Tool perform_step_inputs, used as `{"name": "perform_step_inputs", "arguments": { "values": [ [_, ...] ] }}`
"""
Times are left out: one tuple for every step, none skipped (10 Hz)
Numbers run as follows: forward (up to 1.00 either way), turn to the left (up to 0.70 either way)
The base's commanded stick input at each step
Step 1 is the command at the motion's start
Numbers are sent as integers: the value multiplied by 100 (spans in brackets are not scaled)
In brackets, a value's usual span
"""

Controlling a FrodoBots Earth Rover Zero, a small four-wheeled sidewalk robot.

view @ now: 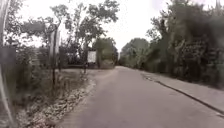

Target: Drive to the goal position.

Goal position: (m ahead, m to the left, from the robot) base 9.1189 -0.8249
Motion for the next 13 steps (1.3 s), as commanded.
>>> {"name": "perform_step_inputs", "arguments": {
  "values": [
    [70, 0],
    [70, 0],
    [70, 0],
    [70, 0],
    [70, 0],
    [70, 0],
    [70, 0],
    [70, 0],
    [70, 0],
    [70, 0],
    [70, 0],
    [70, 0],
    [70, 0]
  ]
}}
